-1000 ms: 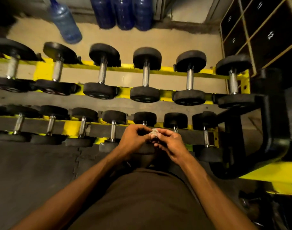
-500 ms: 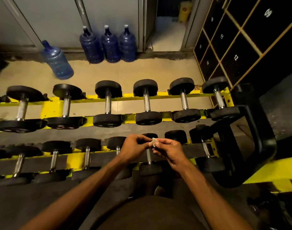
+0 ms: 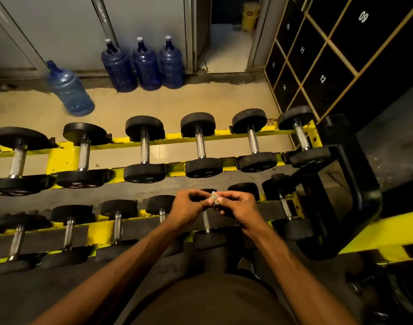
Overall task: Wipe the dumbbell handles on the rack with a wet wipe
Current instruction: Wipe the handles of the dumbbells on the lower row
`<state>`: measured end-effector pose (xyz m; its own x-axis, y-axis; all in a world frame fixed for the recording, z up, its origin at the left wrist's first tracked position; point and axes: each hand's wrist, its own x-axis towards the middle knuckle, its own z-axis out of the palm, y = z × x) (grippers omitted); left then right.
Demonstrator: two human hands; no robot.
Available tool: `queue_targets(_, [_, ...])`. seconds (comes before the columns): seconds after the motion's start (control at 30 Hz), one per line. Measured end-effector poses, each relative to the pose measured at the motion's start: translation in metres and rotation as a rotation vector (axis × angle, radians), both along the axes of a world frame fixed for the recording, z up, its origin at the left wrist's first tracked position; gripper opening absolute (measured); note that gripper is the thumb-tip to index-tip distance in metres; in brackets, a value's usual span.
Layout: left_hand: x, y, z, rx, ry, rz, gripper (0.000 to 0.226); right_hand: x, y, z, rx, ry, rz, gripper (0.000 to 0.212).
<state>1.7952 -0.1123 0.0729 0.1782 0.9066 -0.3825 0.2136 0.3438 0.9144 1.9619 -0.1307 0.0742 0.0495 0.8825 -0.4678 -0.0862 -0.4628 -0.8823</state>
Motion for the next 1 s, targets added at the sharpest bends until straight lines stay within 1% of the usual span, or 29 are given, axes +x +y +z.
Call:
queue_targets(0.1, [0.021, 0.003, -0.003, 0.012, -0.005, 0.037, 0.010, 0.025, 0.005, 0.002, 0.036, 0.009, 0.064, 0.020])
queue_targets(0.17, [0.040, 0.007, -0.008, 0.017, 0.016, 0.069, 0.012, 0.047, 0.009, 0.002, 0.058, 0.033, 0.129, 0.025])
queue_targets(0.27, [0.071, 0.015, -0.014, 0.016, 0.022, 0.051, 0.014, 0.083, 0.021, -0.007, 0.056, 0.026, 0.152, 0.024])
queue_targets(0.33, [0.097, 0.020, -0.019, 0.016, 0.018, 0.040, 0.016, 0.112, 0.031, -0.016, 0.028, 0.025, 0.143, 0.023])
queue_targets(0.43, [0.133, 0.026, -0.034, 0.030, 0.075, 0.044, 0.019, 0.152, 0.047, -0.029, -0.029, 0.005, 0.133, 0.021])
queue_targets(0.53, [0.164, 0.028, -0.055, -0.030, 0.144, 0.104, 0.016, 0.185, 0.061, -0.049, -0.115, 0.005, 0.122, 0.018])
queue_targets(0.6, [0.181, 0.027, -0.070, -0.056, 0.200, 0.156, 0.015, 0.201, 0.070, -0.069, -0.186, -0.016, 0.144, 0.018])
queue_targets(0.7, [0.198, 0.022, -0.101, -0.142, 0.261, 0.199, 0.015, 0.217, 0.077, -0.104, -0.283, -0.039, 0.155, 0.012])
queue_targets(0.83, [0.206, 0.008, -0.168, -0.258, 0.319, 0.198, 0.009, 0.230, 0.079, -0.170, -0.349, -0.136, 0.234, 0.013])
queue_targets(0.93, [0.206, 0.002, -0.220, -0.314, 0.424, 0.145, 0.018, 0.237, 0.080, -0.233, -0.368, -0.245, 0.273, 0.019])
queue_targets(1.0, [0.206, 0.002, -0.255, -0.296, 0.495, 0.083, 0.026, 0.239, 0.081, -0.278, -0.359, -0.328, 0.325, 0.016])
